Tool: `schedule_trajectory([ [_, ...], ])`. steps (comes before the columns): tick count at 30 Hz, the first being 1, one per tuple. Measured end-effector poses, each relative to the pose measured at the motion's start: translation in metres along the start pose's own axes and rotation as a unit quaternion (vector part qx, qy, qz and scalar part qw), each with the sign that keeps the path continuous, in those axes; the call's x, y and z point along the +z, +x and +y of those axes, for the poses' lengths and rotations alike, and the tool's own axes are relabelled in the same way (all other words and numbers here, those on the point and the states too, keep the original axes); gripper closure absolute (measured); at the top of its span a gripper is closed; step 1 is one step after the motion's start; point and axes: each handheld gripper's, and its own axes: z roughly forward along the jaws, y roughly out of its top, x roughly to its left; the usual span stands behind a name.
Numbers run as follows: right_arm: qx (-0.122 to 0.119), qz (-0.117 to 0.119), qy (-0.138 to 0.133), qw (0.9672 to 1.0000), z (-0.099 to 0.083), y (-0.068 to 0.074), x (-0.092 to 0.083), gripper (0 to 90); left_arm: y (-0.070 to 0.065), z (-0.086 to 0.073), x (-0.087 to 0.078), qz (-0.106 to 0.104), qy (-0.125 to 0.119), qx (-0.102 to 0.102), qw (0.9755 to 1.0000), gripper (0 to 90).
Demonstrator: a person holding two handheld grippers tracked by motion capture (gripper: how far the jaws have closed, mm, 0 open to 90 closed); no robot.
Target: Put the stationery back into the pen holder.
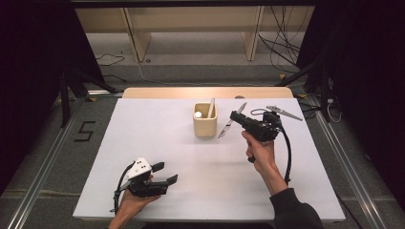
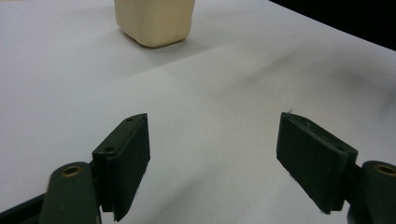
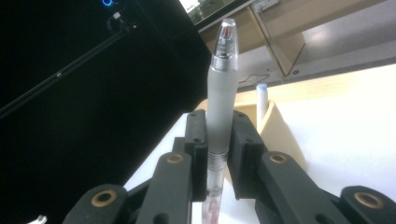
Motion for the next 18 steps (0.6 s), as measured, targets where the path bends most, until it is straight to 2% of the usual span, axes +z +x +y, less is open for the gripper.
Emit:
schedule_trajectory([
  [5, -0.001, -0.006, -0.002, 1.0, 0.009, 0.001, 0.01, 80.0, 0.0, -0.001, -0.001, 0.006, 0.004, 0.007, 1.0, 24.5],
  [10, -0.004, -0.005, -0.002, 1.0, 0.016, 0.003, 0.021, 79.9, 0.002, -0.002, -0.003, 0.01, 0.004, 0.001, 0.9999, 24.1],
  [13, 0.007, -0.003, 0.0, 1.0, 0.02, 0.002, 0.027, 79.9, 0.002, -0.003, -0.005, 0.009, 0.006, 0.0, 0.9999, 23.9],
  [18, 0.008, -0.011, -0.004, 0.9999, 0.03, 0.002, 0.035, 79.9, 0.004, -0.004, -0.008, 0.013, 0.006, -0.003, 0.9999, 23.7],
])
